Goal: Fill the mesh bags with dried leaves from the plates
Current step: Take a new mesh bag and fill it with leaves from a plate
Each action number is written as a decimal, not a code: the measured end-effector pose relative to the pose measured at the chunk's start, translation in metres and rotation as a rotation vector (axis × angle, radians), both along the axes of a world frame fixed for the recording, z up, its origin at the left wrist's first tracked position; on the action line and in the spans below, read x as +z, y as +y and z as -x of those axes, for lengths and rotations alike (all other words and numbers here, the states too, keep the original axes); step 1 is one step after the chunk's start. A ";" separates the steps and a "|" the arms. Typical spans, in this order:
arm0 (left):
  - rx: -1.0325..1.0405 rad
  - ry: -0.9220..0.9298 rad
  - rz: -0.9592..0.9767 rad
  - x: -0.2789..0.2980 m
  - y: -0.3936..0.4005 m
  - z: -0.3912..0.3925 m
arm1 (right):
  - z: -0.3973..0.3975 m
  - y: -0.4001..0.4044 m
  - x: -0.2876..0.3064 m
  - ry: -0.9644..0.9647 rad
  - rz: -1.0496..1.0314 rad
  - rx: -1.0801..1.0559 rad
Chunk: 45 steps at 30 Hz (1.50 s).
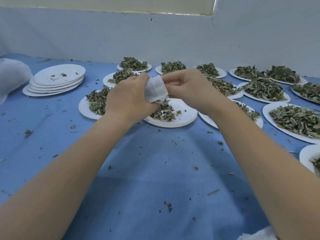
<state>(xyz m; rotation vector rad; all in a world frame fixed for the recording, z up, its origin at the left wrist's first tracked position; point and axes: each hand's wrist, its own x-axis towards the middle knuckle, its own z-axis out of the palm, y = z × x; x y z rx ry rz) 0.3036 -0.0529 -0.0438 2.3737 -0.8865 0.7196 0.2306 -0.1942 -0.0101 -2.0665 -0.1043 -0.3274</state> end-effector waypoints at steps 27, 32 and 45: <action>0.206 0.002 -0.153 0.011 0.016 -0.017 | -0.027 0.002 -0.041 0.090 0.761 -0.052; 0.199 -0.005 -0.152 0.010 0.017 -0.018 | -0.021 -0.015 -0.037 0.074 0.632 -0.174; 0.158 -0.002 -0.267 0.003 0.013 -0.014 | -0.011 -0.025 -0.013 -0.023 0.563 -0.303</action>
